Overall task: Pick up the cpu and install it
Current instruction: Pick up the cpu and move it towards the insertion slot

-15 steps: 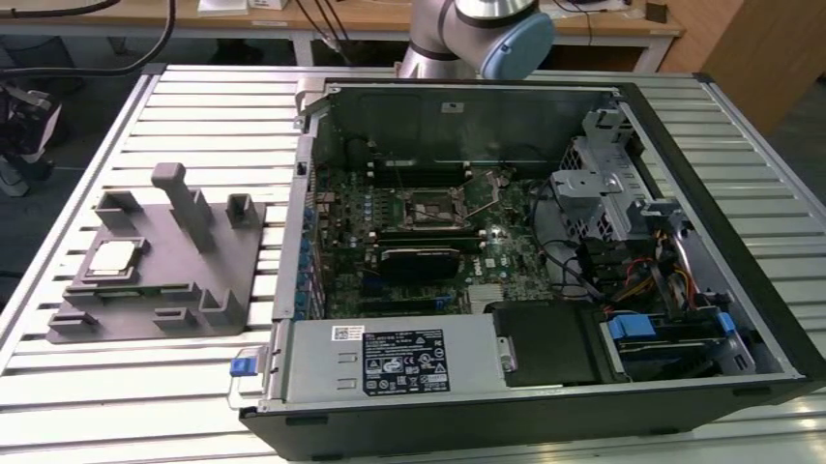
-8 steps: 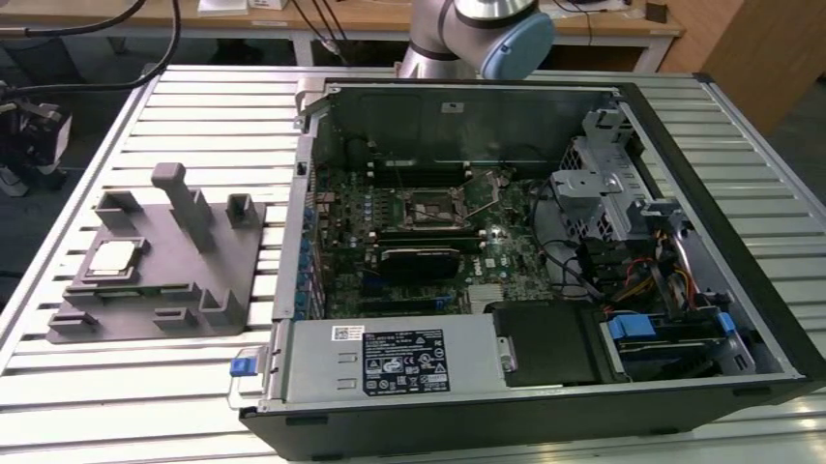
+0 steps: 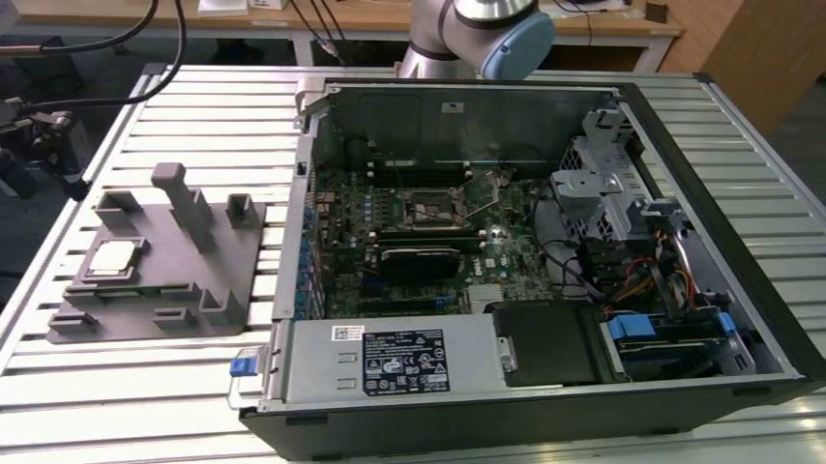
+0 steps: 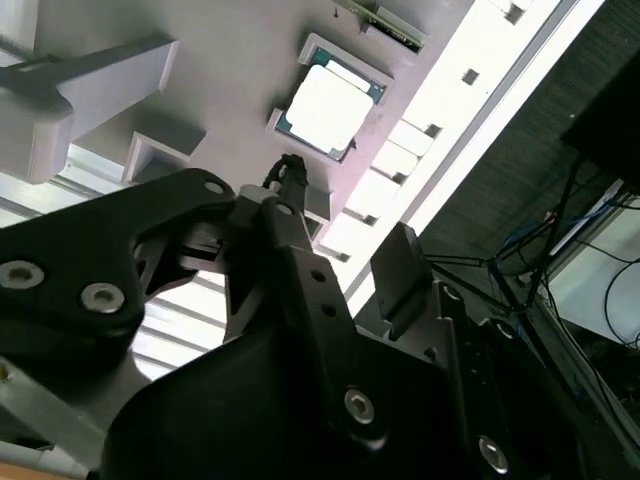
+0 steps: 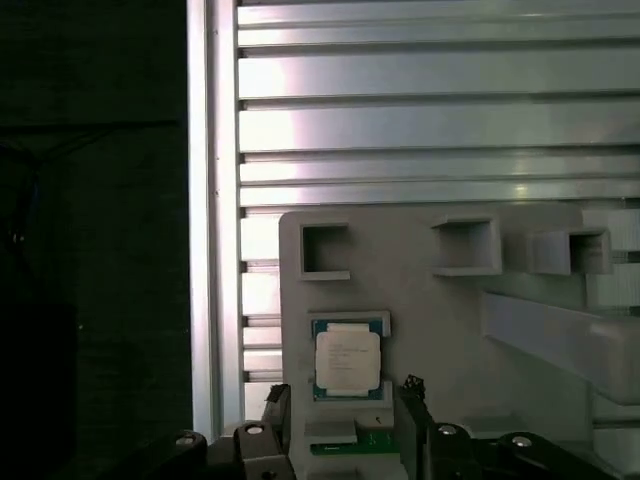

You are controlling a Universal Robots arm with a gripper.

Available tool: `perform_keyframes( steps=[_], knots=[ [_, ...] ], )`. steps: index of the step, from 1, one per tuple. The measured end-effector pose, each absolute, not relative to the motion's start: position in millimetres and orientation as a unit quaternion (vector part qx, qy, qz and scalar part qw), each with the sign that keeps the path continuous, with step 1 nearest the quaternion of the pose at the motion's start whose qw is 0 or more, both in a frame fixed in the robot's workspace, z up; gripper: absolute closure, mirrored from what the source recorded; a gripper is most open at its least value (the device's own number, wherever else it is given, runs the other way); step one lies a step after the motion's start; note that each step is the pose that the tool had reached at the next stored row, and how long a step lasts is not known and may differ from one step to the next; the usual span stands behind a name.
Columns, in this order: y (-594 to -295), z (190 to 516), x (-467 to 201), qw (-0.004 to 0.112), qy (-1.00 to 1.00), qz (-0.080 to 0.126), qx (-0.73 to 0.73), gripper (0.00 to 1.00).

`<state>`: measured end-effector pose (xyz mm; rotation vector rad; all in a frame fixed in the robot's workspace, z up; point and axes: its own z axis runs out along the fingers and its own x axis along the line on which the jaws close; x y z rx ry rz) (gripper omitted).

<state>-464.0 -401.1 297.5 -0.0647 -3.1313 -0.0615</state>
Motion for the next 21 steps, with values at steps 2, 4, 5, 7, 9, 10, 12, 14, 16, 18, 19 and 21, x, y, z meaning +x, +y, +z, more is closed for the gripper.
perform_keyframes(
  steps=[2, 4, 5, 7, 9, 10, 12, 14, 16, 18, 19, 21],
  knots=[
    [-401, 294, -463, 0.004, -1.0, -0.02, -0.021, 0.48],
    [-401, 290, -462, 0.004, -1.0, -0.02, -0.02, 0.42],
    [-401, 288, -462, 0.005, -1.0, -0.02, -0.02, 0.42],
    [-401, 285, -462, 0.005, -1.0, -0.02, -0.019, 0.42],
    [-401, 281, -461, 0.005, -1.0, -0.02, -0.015, 0.42],
    [-401, 279, -461, 0.005, -1.0, -0.02, -0.013, 0.42],
    [-401, 276, -461, 0.005, -1.0, -0.02, -0.008, 0.42],
    [-402, 272, -461, 0.005, -1.0, -0.02, -0.006, 0.42],
    [-402, 268, -461, 0.005, -1.0, -0.02, -0.006, 0.42],
    [-403, 265, -461, 0.005, -1.0, -0.02, -0.006, 0.42],
    [-404, 263, -461, 0.005, -1.0, -0.02, -0.006, 0.42],
    [-404, 259, -461, 0.005, -1.0, -0.02, -0.006, 0.42]
  ],
)
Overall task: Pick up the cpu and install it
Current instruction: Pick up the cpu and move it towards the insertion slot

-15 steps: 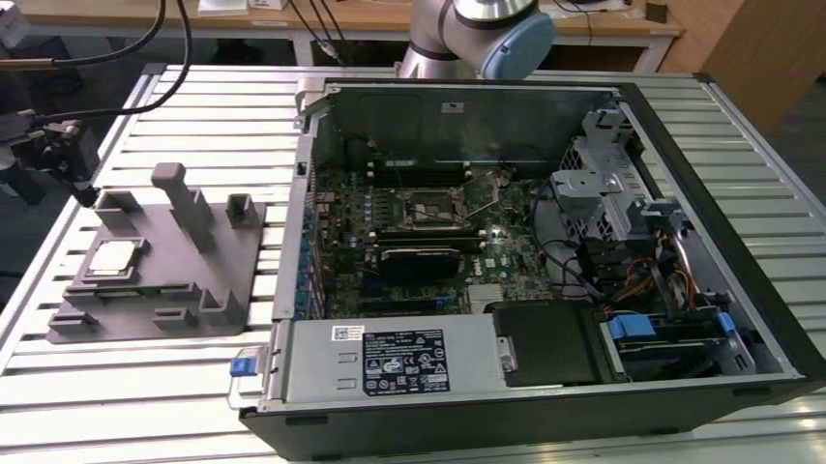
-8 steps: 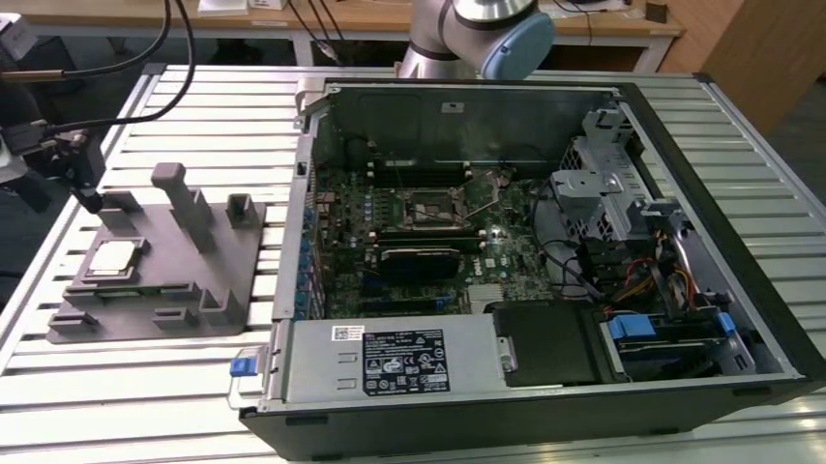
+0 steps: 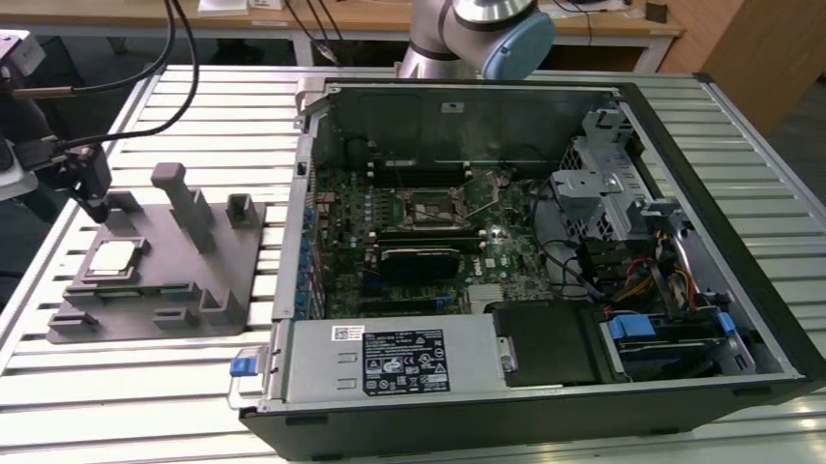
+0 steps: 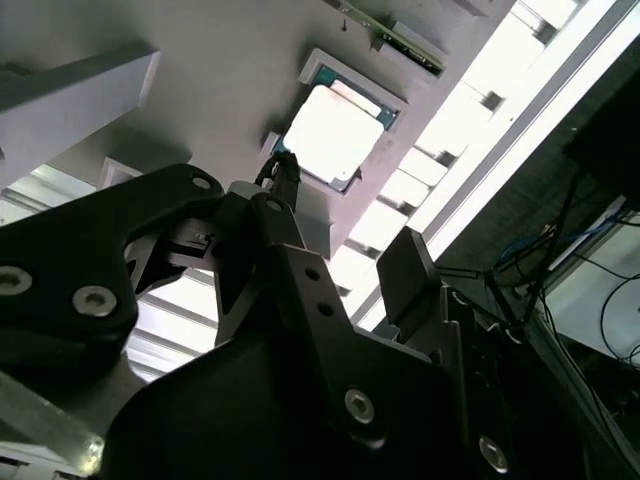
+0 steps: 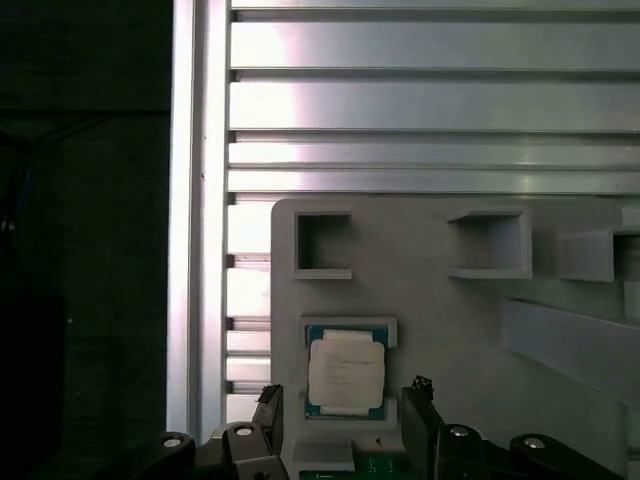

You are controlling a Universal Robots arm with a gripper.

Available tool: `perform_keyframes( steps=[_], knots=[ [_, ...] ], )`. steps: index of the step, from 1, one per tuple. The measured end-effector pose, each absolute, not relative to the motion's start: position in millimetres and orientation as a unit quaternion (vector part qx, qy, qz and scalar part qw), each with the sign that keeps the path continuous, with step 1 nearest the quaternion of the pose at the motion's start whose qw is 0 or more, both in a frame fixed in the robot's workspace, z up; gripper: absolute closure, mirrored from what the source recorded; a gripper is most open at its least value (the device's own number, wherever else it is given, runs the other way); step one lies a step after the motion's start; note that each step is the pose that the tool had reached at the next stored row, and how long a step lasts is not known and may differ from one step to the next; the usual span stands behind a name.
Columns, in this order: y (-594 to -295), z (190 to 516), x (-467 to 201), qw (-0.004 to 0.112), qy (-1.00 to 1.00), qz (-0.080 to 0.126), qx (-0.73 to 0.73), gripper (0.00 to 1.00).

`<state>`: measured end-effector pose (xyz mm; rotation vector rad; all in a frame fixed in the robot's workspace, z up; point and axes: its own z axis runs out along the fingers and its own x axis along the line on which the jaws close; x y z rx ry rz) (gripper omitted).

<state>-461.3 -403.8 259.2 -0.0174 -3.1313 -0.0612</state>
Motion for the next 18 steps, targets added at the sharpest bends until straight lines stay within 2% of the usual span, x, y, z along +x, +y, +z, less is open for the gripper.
perform_keyframes(
  steps=[12, 14, 15, 18],
  knots=[
    [-405, 238, -461, 0.005, -1.0, -0.019, -0.004, 0.42],
    [-406, 235, -461, 0.005, -1.0, -0.019, -0.004, 0.4],
    [-406, 233, -461, 0.005, -1.0, -0.019, -0.004, 0.34],
    [-407, 227, -461, 0.005, -1.0, -0.018, -0.004, 0.34]
  ],
)
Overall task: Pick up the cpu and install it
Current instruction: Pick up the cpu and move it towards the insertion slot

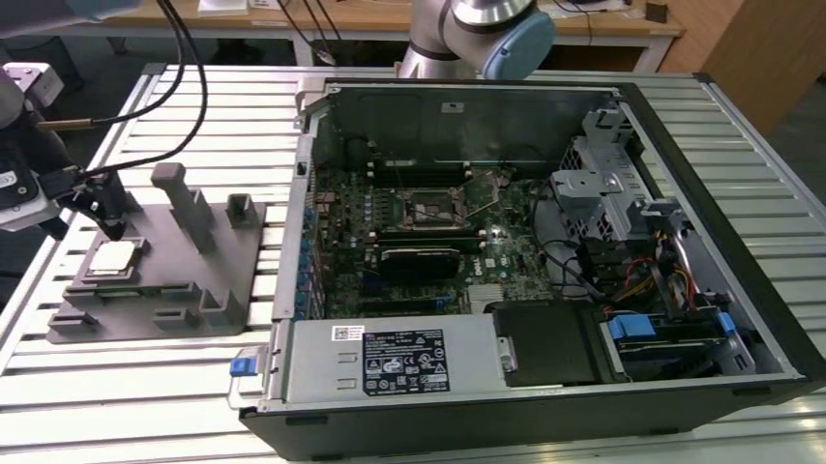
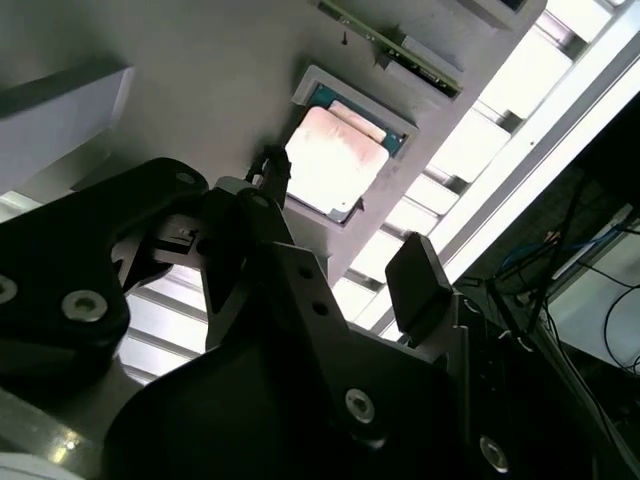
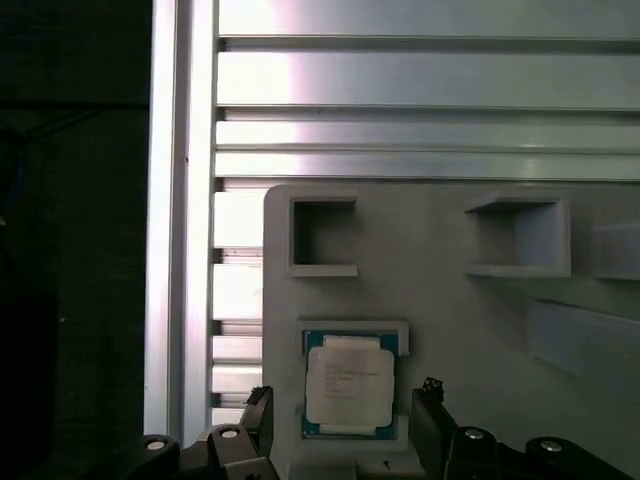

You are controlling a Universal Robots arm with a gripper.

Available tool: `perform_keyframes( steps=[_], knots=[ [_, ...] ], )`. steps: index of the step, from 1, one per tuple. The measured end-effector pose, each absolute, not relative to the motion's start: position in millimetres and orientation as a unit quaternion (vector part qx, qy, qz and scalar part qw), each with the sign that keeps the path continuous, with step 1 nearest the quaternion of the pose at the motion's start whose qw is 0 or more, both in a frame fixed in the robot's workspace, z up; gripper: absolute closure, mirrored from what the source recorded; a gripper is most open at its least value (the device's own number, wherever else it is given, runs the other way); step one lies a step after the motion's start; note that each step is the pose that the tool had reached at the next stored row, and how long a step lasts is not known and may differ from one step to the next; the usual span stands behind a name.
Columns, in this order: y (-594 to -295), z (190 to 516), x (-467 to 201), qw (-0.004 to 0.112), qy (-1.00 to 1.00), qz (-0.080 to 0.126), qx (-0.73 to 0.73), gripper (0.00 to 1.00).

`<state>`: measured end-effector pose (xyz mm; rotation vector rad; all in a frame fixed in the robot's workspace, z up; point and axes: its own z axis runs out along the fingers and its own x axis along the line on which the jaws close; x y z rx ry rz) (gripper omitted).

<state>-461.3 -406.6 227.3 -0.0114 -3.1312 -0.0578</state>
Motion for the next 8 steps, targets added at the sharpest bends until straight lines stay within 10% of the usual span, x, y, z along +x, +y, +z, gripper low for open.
perform_keyframes(
  steps=[8],
  knots=[
    [-406.8, 216.5, -459.2, 0.004, -1.0, -0.016, -0.004, 0.34]
  ],
)
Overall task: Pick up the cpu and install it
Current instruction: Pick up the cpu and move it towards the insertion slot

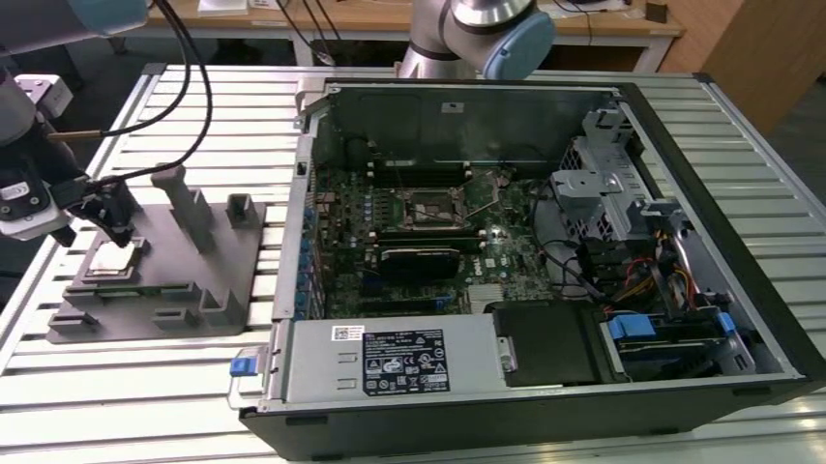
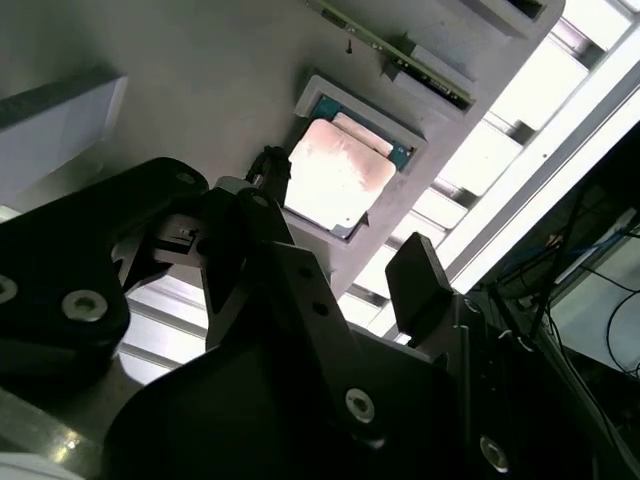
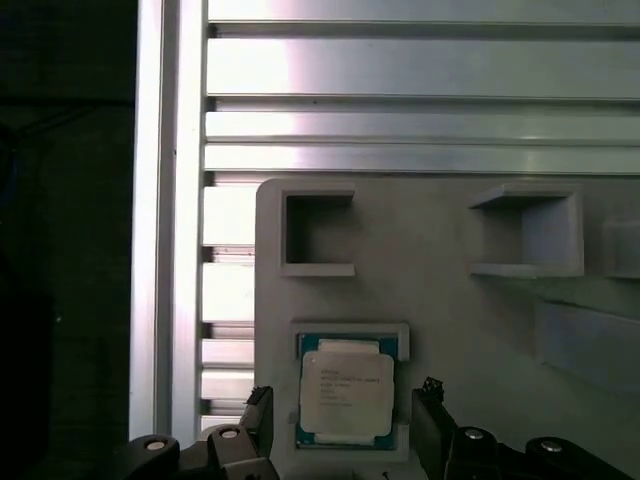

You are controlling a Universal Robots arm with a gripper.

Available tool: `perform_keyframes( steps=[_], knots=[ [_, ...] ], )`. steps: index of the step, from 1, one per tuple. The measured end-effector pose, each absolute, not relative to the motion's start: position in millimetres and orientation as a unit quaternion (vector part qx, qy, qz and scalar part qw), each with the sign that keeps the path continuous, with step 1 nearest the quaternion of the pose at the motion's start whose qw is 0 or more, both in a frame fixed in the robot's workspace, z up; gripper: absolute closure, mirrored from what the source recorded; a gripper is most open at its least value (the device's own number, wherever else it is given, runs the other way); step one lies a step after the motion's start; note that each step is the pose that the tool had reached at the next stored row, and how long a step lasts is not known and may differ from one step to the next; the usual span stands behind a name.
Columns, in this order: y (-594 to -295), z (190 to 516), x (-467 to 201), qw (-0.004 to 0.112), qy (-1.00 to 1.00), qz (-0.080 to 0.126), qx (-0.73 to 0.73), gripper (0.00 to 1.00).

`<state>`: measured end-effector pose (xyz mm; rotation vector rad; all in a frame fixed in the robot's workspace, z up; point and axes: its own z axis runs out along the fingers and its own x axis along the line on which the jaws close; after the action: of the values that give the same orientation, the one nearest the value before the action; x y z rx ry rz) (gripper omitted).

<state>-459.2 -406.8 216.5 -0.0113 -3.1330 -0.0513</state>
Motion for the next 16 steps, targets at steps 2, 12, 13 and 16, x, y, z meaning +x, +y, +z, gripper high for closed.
perform_keyframes(
  steps=[2, 12, 13, 16],
  knots=[
    [-407, 215, -459, 0.003, -1.0, -0.015, -0.004, 0.34],
    [-407, 203, -459, 0.003, -1.0, -0.013, -0.007, 0.34],
    [-407, 202, -459, 0.003, -1.0, -0.013, -0.008, 0.33],
    [-407, 197, -459, 0.003, -1.0, -0.013, -0.01, 0.27]
  ],
)
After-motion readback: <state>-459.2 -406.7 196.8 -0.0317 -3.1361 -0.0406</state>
